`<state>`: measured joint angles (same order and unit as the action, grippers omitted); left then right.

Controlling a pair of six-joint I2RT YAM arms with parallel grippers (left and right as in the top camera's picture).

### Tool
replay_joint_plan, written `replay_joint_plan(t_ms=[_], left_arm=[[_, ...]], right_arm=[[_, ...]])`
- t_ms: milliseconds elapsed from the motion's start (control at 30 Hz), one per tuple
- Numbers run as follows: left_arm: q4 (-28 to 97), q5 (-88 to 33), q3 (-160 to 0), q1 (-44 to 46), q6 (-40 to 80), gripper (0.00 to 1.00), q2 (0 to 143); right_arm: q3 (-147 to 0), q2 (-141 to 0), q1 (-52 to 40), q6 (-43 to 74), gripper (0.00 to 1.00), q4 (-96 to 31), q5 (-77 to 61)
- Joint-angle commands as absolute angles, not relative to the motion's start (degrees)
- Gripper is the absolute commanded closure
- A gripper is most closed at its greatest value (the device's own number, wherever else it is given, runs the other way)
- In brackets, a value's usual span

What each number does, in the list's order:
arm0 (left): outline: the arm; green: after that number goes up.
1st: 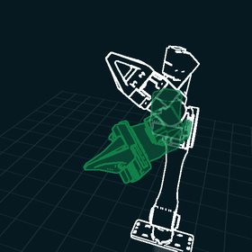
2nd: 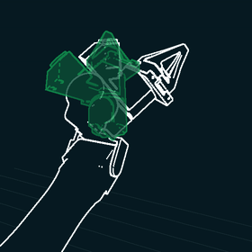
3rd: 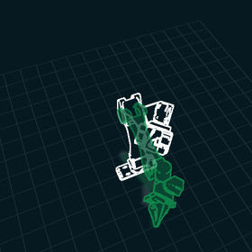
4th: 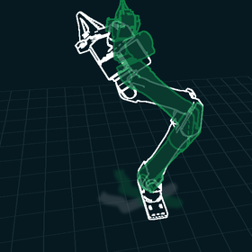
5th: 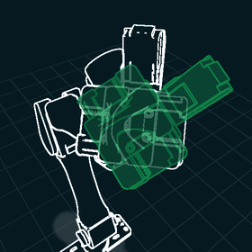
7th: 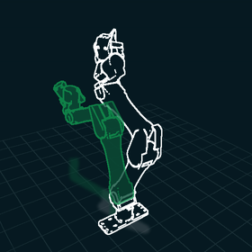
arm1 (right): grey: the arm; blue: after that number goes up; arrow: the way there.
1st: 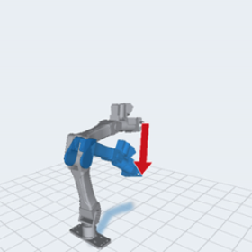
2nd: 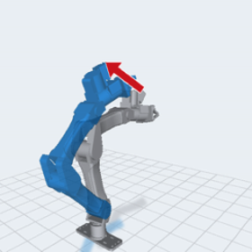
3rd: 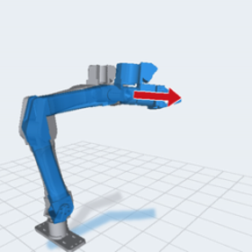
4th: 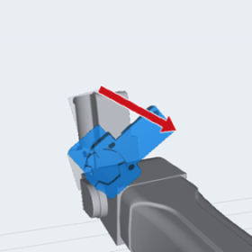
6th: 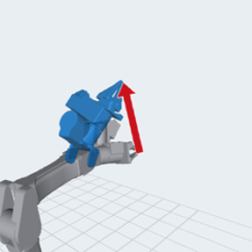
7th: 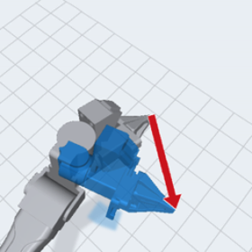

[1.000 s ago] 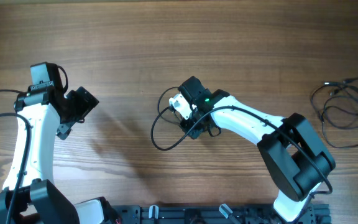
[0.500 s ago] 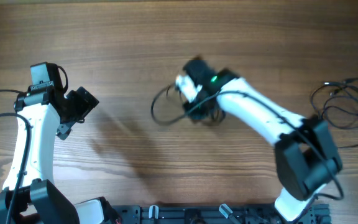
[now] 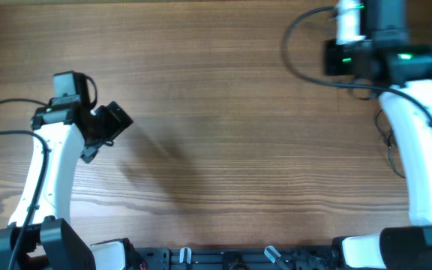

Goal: Untangle cables
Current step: 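Carry the cable to the right pile and release it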

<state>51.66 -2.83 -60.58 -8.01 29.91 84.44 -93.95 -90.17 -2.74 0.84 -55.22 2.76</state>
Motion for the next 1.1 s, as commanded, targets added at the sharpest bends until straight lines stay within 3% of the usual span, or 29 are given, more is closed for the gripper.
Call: replay_joint_plan(t_ms=[0, 100, 433, 867, 933, 1000, 1067], left_arm=[[51.03, -3.16, -60.64, -4.03, 30.28, 0.00, 84.77], [50.83, -3.14, -60.64, -1.61, 30.28, 0.00, 84.77], [50.92, -3.14, -60.64, 3.88, 30.28, 0.00, 84.77], [50.78, -3.14, -60.64, 6.17, 30.28, 0.00, 84.77], [50.59, -3.16, -60.64, 6.17, 30.28, 0.00, 84.77], [50.30, -3.16, -60.64, 6.17, 30.28, 0.00, 84.77], [49.95, -3.14, -60.64, 6.17, 30.24, 0.00, 84.77]], right_arm=[[-95.26, -87.39, 4.64, 2.07, 0.96, -54.85, 18.98], [-95.24, -87.79, 9.37, 3.68, 0.96, -54.81, 26.79], [-95.13, -94.78, 20.56, 10.09, 0.96, -57.58, 26.96], [-94.06, -105.86, 24.03, 13.50, 0.95, -59.64, 19.99], [-94.06, -105.86, 23.92, 10.76, 0.76, -57.39, 9.96], [-94.06, -105.86, 23.88, 4.14, 0.50, -55.51, -5.56], [-94.06, -105.86, 23.68, 1.32, 0.44, -54.89, -14.55]])
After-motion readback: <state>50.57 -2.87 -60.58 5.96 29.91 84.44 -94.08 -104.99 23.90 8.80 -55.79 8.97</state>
